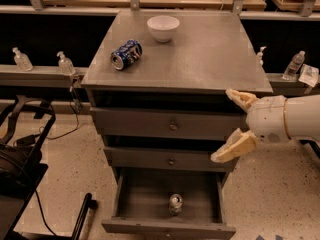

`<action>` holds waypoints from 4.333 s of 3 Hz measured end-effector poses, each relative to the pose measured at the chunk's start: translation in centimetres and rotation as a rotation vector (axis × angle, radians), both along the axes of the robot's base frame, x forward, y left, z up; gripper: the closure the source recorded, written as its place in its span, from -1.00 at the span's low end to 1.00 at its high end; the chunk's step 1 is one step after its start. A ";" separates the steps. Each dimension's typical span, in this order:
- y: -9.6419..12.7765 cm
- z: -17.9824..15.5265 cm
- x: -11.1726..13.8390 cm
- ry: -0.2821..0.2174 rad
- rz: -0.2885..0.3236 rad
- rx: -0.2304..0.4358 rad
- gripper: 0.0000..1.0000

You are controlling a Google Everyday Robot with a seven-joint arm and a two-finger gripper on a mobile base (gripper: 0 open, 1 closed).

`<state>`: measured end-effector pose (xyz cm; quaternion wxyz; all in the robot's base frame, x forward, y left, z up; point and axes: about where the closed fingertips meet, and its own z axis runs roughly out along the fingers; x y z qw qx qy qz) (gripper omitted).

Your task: Pick 7up can from bottom drawer and place on counter

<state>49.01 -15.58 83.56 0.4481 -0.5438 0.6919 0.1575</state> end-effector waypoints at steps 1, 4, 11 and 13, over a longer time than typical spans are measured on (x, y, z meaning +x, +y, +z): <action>0.3 -0.3 -0.1 0.018 0.013 -0.014 -1.00; 3.2 -17.6 0.2 -0.036 0.195 0.214 -1.00; 1.5 -47.6 5.7 -0.017 0.134 0.001 -1.00; 2.6 -48.2 5.9 -0.027 0.125 -0.013 -1.00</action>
Offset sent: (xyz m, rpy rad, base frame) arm 0.0115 0.0162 -0.0715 -0.0300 -0.0071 0.1632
